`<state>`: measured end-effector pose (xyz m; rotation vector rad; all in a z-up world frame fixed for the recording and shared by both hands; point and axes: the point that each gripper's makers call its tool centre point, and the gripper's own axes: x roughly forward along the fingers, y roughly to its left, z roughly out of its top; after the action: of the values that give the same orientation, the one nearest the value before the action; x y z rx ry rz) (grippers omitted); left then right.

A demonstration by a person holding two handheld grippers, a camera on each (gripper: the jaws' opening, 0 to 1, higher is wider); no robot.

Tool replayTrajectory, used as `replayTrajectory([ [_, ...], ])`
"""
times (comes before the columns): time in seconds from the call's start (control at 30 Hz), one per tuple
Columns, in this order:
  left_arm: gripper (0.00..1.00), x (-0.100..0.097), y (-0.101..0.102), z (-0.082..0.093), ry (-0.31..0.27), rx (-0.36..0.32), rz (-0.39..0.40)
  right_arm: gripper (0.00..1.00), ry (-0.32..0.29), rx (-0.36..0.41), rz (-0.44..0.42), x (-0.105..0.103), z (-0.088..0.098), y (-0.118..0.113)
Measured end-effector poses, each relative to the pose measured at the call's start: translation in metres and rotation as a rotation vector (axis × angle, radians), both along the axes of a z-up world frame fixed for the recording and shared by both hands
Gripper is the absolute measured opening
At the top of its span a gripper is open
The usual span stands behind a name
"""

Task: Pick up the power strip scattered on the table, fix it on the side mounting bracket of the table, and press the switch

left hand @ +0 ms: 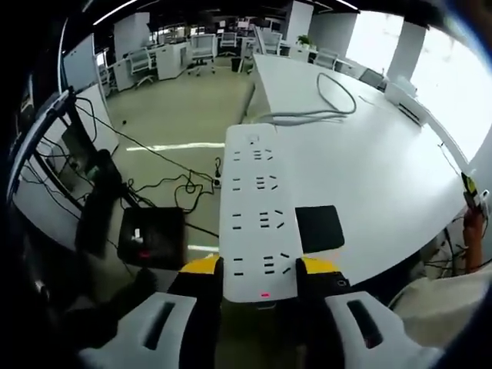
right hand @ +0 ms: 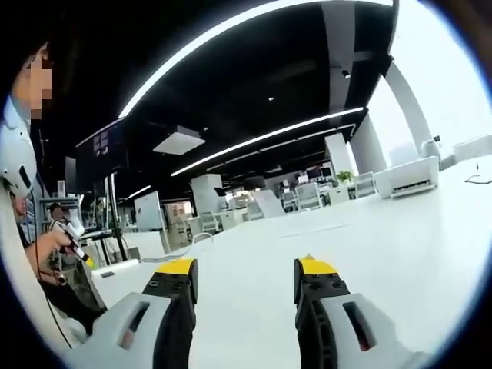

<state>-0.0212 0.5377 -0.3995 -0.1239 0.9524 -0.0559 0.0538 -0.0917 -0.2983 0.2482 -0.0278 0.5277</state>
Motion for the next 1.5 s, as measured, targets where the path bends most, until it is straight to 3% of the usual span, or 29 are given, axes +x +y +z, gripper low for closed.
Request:
replayTrajectory([
  [0.2,0.39,-0.001,-0.005,0.0,0.047,0.01,-0.011,0.46,0.001,0.002,0.013,0.001,-0.002,0.002],
  [1.07,0.39,-0.002,-0.007,0.0,0.045,0.008,-0.027,0.45,-0.004,-0.05,0.105,0.028,0.025,0.04],
  [1.27,0.38,-0.001,-0.005,0.0,0.035,0.009,-0.033,0.41,-0.011,-0.071,0.133,0.034,0.029,0.054],
  [1.5,0.38,0.0,-0.005,0.0,0.04,0.009,-0.039,0.28,-0.012,-0.075,0.176,0.04,0.03,0.066],
])
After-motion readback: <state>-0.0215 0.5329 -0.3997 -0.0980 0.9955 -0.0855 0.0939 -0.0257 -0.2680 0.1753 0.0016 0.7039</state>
